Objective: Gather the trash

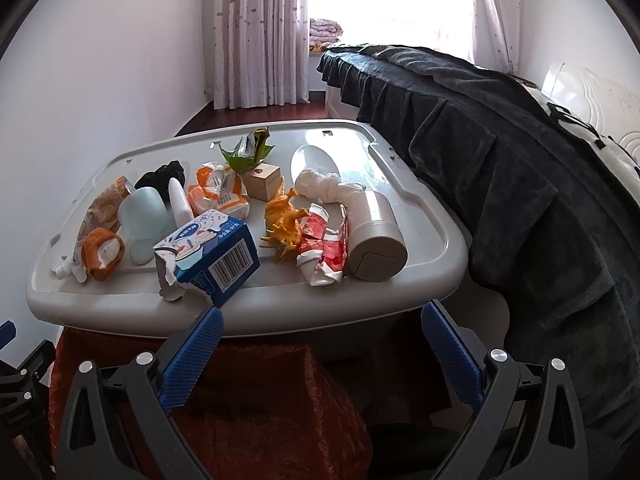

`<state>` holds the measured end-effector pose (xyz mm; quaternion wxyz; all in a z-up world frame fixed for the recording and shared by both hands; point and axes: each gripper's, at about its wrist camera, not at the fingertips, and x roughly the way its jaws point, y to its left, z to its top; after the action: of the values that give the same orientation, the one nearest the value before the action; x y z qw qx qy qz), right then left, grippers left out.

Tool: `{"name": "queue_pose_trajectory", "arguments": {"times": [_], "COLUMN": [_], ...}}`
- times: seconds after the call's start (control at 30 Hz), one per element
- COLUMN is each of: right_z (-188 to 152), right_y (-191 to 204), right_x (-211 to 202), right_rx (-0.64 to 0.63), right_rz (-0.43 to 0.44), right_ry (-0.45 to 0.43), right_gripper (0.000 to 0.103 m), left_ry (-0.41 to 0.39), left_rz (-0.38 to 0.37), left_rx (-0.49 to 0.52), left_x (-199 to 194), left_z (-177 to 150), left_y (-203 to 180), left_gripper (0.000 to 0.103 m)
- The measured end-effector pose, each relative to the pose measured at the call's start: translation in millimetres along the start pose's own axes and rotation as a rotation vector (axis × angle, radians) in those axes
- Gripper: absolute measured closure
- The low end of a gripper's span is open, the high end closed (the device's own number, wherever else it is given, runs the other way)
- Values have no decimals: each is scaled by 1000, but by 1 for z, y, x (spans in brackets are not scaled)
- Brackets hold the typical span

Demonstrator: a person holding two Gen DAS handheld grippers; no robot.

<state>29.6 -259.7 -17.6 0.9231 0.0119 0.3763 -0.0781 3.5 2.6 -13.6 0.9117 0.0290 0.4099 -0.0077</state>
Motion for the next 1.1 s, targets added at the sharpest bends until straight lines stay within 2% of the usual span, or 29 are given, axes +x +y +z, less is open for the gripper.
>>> {"name": "queue_pose_trajectory", "arguments": {"times": [1.1], "right_z": [0], "right_y": [1], "right_x": [0], "right_rx": [-6], "right_rz": [-10], "right_ry": [-5], "right_gripper": [5], "left_ry": [9], "left_rz": [-7], "left_rx": [-9], "left_x": [1], "left_z": [0], "left_y": [2], "left_gripper": [6]}}
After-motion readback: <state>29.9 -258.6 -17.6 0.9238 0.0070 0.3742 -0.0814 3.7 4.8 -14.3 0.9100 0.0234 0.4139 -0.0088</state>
